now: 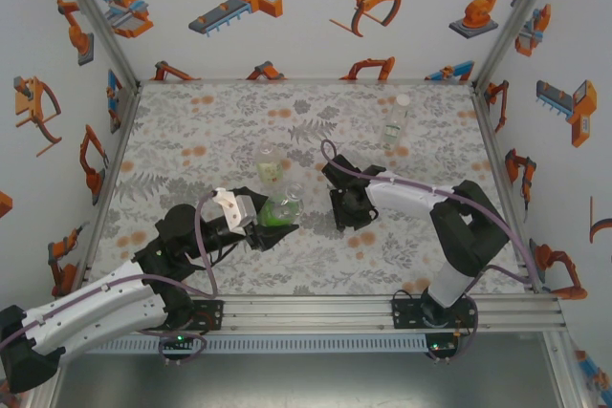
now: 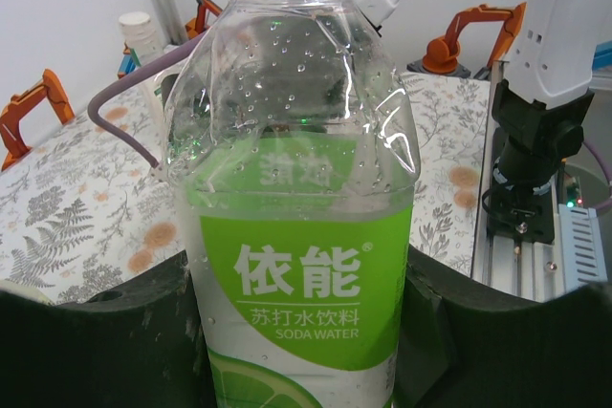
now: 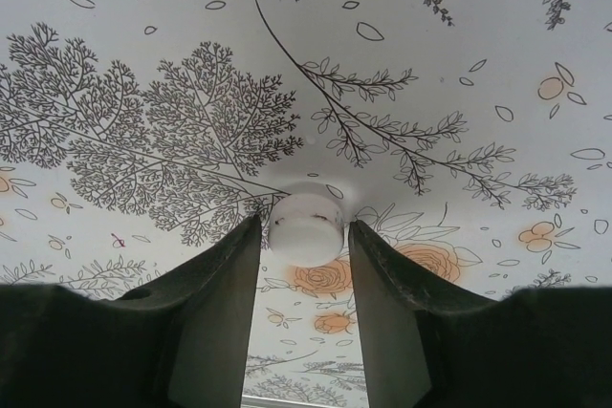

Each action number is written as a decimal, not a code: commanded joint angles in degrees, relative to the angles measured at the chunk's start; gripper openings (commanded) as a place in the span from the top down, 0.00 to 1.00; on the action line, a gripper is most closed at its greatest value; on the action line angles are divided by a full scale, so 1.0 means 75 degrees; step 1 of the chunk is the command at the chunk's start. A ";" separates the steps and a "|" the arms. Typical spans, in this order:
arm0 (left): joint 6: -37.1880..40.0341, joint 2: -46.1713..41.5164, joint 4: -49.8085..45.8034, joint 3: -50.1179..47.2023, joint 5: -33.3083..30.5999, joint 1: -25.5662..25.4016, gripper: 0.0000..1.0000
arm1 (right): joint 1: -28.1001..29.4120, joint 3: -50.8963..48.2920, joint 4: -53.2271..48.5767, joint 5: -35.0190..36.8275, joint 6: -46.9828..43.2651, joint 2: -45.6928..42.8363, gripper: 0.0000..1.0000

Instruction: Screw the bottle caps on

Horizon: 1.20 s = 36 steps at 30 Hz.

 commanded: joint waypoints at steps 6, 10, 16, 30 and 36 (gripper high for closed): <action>-0.0141 -0.0048 0.0119 0.0209 0.0126 -0.0009 1.00 | -0.0016 -0.0111 0.0017 0.0053 0.0145 0.0128 0.61; -0.0149 -0.0050 0.0127 0.0209 0.0112 -0.0016 1.00 | -0.0013 -0.0111 -0.0012 0.0047 0.0152 0.0108 0.62; -0.0061 -0.0008 0.0043 0.0141 0.0082 -0.0016 1.00 | -0.0013 0.0051 -0.0381 0.0071 0.0116 -0.0321 0.70; 0.0409 0.0309 -0.0404 0.0152 0.0679 -0.0015 1.00 | -0.0095 0.2282 -0.2630 -0.1555 -0.1622 -0.3031 0.76; 0.0657 0.0397 -0.1052 0.0366 0.0647 -0.0015 1.00 | -0.0095 0.3781 -0.3239 -0.2628 -0.1741 -0.3205 0.78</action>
